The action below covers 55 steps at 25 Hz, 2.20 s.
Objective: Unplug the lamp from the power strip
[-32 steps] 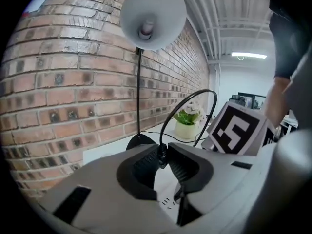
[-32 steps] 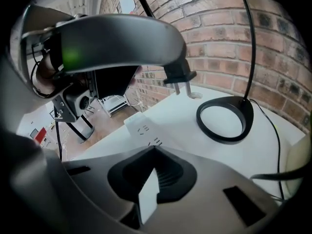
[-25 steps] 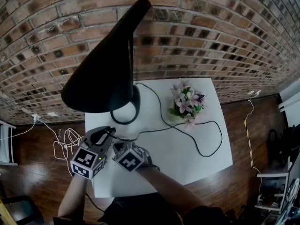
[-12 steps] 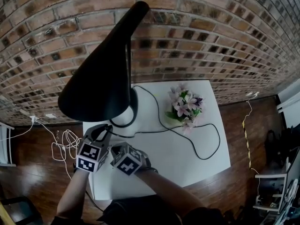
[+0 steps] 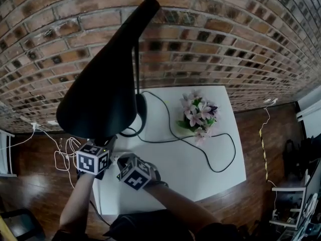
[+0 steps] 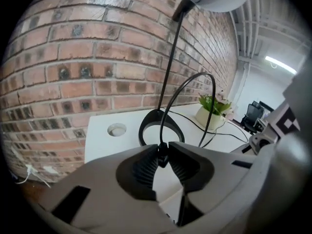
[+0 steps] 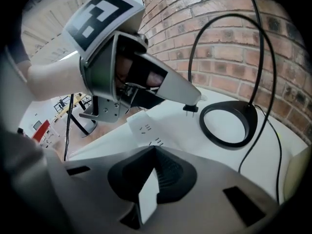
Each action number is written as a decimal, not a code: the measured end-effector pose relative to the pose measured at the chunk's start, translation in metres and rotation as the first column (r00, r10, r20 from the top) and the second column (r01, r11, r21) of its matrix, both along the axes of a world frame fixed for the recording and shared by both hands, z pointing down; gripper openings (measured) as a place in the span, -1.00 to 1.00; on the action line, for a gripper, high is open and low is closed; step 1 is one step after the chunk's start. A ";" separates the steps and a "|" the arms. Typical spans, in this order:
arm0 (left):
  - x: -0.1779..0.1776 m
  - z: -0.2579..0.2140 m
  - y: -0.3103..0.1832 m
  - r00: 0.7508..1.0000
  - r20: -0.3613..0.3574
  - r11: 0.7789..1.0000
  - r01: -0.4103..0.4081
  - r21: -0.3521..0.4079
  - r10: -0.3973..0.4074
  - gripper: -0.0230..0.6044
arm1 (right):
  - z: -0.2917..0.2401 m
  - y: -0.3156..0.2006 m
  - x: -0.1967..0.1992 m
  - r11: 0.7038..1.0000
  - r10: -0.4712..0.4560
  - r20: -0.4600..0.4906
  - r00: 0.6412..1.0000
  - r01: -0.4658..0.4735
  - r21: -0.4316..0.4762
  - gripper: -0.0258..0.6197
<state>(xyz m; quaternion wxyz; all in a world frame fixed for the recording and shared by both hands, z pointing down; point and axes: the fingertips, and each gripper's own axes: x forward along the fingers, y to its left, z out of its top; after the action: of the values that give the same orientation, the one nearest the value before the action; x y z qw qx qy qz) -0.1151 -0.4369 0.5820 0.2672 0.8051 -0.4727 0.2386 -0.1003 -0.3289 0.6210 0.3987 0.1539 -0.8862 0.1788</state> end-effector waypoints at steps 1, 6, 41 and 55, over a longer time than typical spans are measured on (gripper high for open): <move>-0.002 0.005 0.000 1.000 -0.011 0.999 0.013 -0.031 -0.014 -0.65 | 0.000 0.000 0.000 1.000 -0.001 0.002 1.000 0.001 0.000 -0.93; -0.018 0.031 0.000 0.995 -0.023 0.982 0.095 -0.165 -0.101 -0.64 | 0.000 0.000 0.000 1.000 -0.008 0.009 1.000 0.008 -0.014 -0.93; -0.044 0.035 0.004 0.988 0.056 0.972 0.155 -0.179 -0.147 -0.62 | 0.002 -0.001 0.001 0.999 -0.034 0.011 0.999 0.035 -0.036 -0.93; -0.060 0.006 0.022 0.983 0.054 0.977 0.180 -0.119 -0.174 -0.72 | 0.005 -0.003 0.008 0.999 -0.017 -0.035 0.999 0.016 -0.028 -0.93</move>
<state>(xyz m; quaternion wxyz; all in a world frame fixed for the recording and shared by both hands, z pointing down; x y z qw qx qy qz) -0.1753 -0.4149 0.5882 0.3263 0.7364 -0.5326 0.2599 -0.0928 -0.3320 0.6256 0.4177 0.1442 -0.8778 0.1849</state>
